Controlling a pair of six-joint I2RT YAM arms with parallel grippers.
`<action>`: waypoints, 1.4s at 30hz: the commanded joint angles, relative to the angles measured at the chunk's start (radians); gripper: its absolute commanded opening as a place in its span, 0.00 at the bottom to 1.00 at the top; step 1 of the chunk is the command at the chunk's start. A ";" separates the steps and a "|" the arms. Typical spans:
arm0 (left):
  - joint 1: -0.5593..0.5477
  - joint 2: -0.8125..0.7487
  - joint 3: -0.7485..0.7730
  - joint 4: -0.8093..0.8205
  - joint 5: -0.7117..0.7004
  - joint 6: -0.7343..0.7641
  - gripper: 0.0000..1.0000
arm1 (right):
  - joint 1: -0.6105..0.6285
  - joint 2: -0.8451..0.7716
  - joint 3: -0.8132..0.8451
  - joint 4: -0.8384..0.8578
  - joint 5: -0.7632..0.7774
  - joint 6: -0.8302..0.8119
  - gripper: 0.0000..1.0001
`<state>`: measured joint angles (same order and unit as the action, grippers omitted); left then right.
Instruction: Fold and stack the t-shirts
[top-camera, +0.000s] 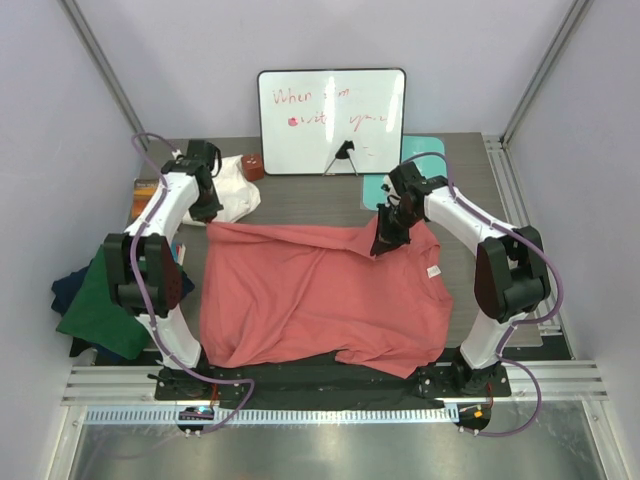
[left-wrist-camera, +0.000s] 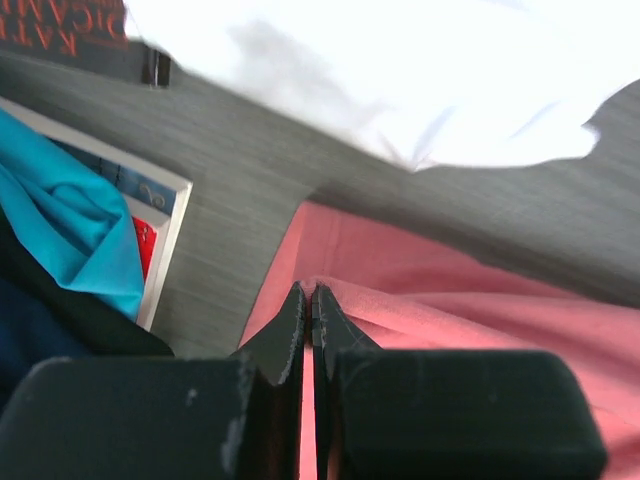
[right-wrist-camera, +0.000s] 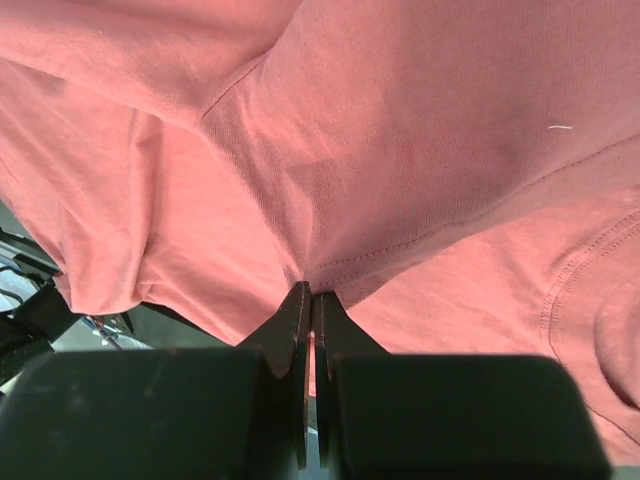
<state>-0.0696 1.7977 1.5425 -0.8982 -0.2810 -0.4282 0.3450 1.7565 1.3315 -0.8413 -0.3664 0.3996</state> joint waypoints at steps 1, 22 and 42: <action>0.005 -0.038 -0.099 -0.008 -0.027 0.020 0.00 | 0.008 -0.022 -0.031 -0.005 -0.022 0.004 0.01; 0.005 -0.035 -0.199 -0.034 -0.058 -0.035 0.00 | 0.042 -0.009 -0.089 -0.015 0.006 0.015 0.01; 0.007 0.078 0.322 -0.110 -0.136 0.034 0.00 | -0.095 0.187 0.552 -0.156 0.049 -0.022 0.01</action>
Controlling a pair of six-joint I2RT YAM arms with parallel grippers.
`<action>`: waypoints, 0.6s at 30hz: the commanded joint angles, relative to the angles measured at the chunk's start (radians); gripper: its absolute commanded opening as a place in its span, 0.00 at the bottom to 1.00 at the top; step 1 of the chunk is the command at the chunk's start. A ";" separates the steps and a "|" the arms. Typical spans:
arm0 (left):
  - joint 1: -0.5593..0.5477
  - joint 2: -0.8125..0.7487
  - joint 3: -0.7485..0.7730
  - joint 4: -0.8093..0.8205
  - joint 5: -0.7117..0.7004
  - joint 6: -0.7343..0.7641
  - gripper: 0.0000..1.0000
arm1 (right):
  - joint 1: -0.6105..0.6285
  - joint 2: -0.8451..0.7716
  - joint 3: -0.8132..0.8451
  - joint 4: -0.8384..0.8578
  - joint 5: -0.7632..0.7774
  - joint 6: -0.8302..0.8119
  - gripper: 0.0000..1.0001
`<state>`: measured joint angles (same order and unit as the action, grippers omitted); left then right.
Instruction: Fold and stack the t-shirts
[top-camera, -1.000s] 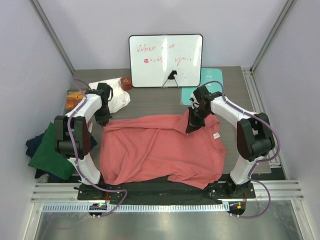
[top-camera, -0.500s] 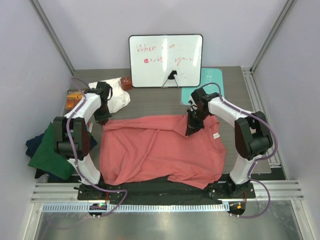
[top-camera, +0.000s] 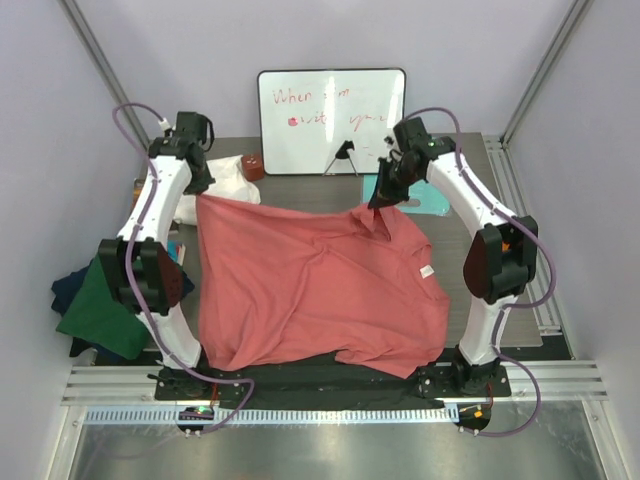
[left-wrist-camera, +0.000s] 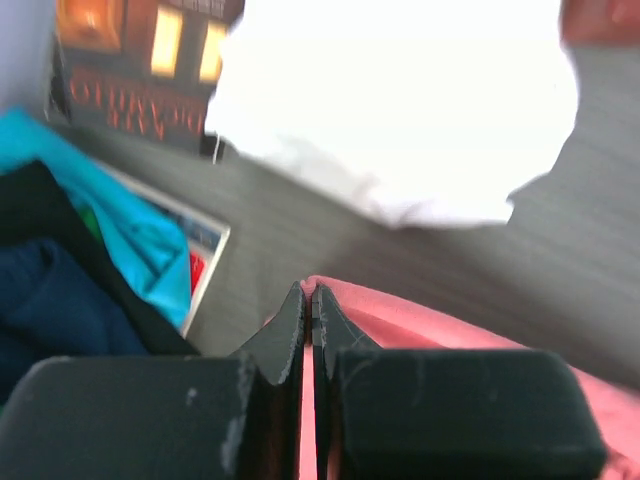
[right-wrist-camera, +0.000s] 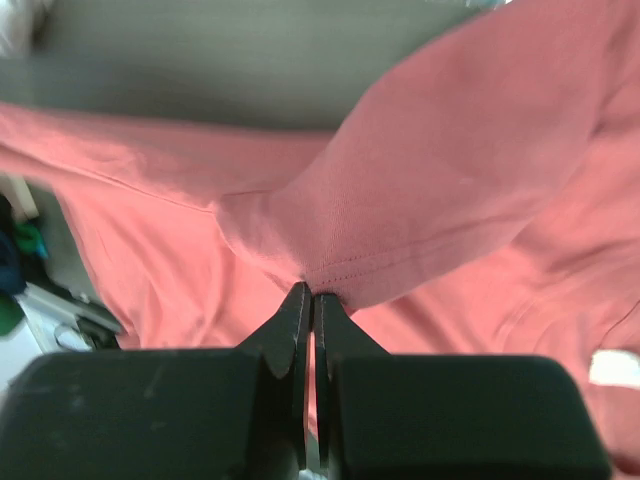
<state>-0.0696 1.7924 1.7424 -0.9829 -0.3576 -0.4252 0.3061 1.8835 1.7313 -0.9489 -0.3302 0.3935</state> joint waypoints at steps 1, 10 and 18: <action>0.007 0.099 0.143 -0.022 -0.067 0.032 0.00 | -0.076 0.096 0.219 -0.053 0.013 -0.019 0.01; 0.007 0.263 0.310 0.030 -0.004 0.048 0.01 | -0.107 0.324 0.585 -0.120 -0.007 0.002 0.01; 0.007 0.326 0.325 0.105 0.069 0.042 0.11 | -0.114 0.399 0.715 -0.080 -0.013 0.057 0.01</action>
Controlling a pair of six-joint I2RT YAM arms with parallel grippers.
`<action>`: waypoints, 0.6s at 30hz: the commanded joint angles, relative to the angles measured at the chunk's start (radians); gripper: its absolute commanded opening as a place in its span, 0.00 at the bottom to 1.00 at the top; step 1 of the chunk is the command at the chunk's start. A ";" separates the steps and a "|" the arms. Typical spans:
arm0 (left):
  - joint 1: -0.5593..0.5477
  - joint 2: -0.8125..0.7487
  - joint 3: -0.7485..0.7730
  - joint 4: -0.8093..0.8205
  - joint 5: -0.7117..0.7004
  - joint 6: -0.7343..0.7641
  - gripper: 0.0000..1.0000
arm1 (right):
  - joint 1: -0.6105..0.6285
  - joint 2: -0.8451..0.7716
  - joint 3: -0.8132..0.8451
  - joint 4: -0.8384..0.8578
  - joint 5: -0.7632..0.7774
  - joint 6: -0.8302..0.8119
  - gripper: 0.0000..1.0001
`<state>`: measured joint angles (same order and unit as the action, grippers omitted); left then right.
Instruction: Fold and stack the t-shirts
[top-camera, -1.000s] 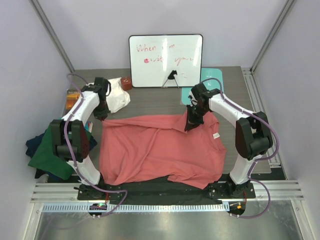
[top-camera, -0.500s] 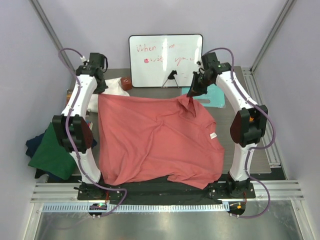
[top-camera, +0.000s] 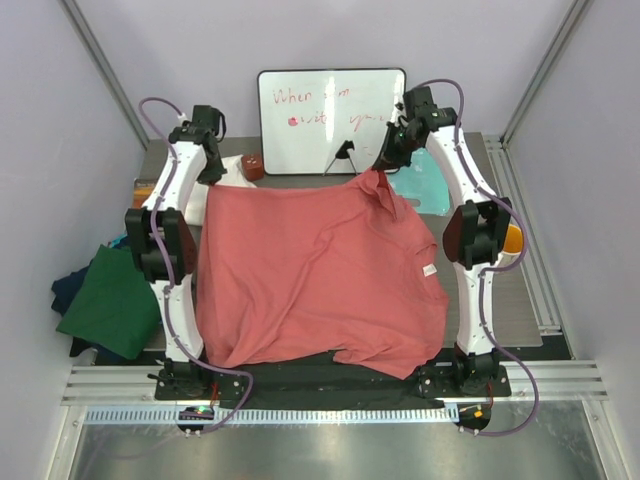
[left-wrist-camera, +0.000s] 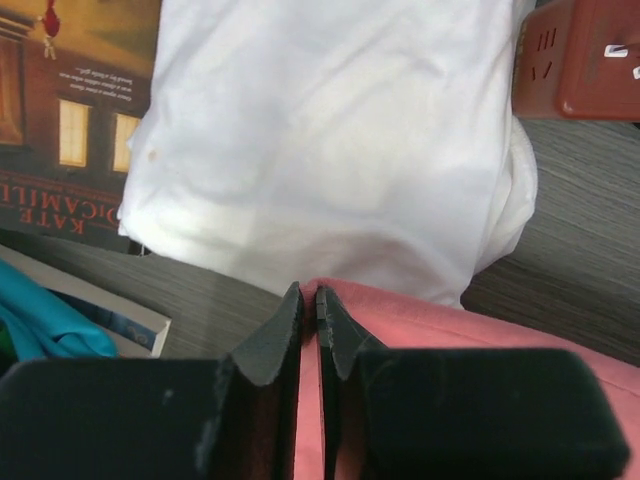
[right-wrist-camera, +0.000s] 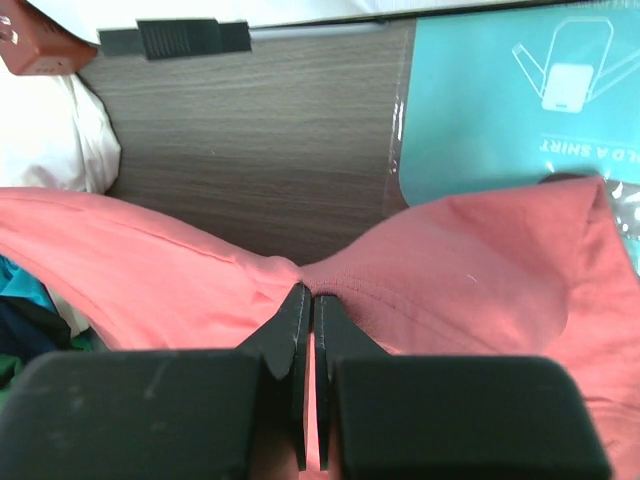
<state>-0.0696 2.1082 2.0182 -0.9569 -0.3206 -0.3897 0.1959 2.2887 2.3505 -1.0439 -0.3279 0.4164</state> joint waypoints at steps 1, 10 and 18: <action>0.007 0.016 0.056 0.086 0.040 0.006 0.11 | -0.012 -0.005 0.104 0.019 -0.019 0.045 0.01; 0.008 0.035 0.122 0.125 0.095 0.014 0.00 | -0.042 -0.032 0.135 0.061 -0.025 0.065 0.01; 0.007 0.058 0.155 0.126 0.147 0.002 0.00 | -0.053 -0.032 0.125 0.065 -0.034 0.064 0.01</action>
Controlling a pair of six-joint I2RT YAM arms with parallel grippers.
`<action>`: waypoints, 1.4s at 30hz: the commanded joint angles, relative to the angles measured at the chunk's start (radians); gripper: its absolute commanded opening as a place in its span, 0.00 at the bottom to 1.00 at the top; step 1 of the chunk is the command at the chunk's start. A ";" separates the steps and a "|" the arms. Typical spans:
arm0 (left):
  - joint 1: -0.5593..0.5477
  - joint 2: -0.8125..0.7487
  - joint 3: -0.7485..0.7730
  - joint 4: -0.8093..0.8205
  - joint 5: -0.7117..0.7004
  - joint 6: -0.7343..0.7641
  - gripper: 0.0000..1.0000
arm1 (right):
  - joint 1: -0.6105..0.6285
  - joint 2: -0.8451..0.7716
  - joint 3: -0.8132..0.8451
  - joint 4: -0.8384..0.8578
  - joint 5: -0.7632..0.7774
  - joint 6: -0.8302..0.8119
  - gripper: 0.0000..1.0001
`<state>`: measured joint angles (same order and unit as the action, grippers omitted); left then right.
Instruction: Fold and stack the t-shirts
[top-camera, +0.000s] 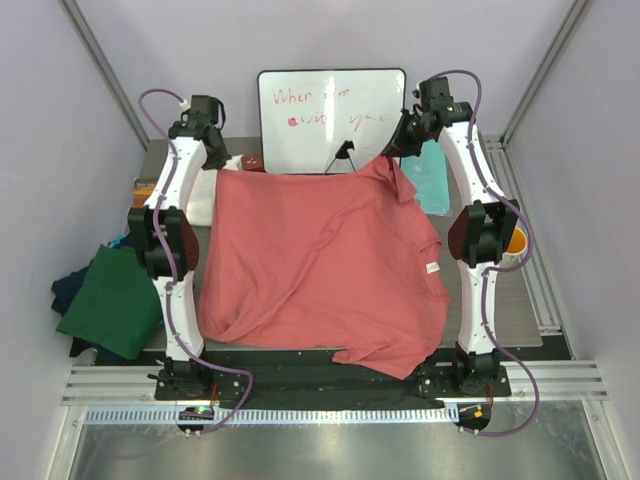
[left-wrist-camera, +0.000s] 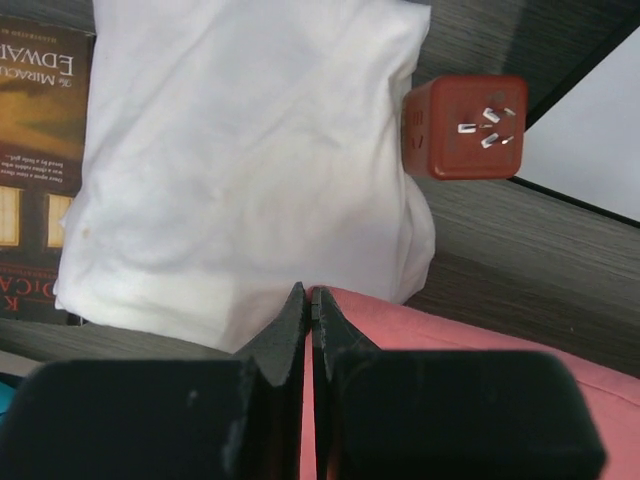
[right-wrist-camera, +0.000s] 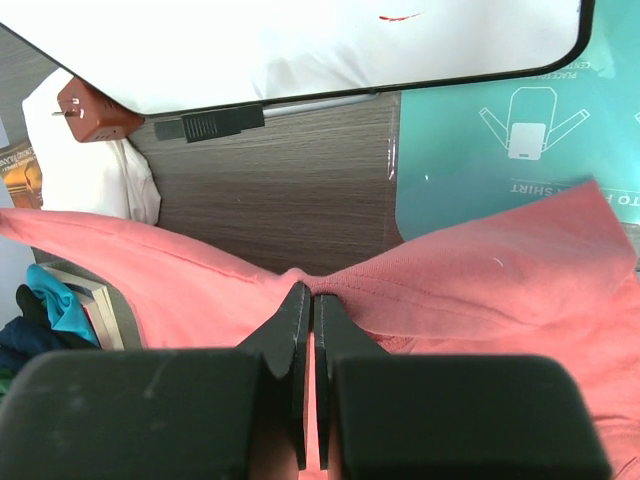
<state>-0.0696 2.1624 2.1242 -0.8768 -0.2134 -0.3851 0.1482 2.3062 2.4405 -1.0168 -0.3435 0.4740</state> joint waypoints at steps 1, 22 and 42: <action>0.007 0.008 0.048 0.048 0.049 -0.005 0.00 | -0.006 -0.051 0.029 0.040 -0.020 0.005 0.01; 0.008 -0.354 -0.395 0.245 0.080 -0.005 0.00 | -0.035 -0.234 -0.188 0.041 0.049 -0.075 0.01; 0.011 -0.464 -0.685 0.179 0.029 -0.009 0.00 | -0.024 -0.461 -0.661 0.055 -0.051 -0.094 0.01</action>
<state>-0.0685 1.7721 1.4742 -0.6960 -0.1272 -0.3923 0.1162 1.9888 1.8812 -0.9981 -0.3584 0.3935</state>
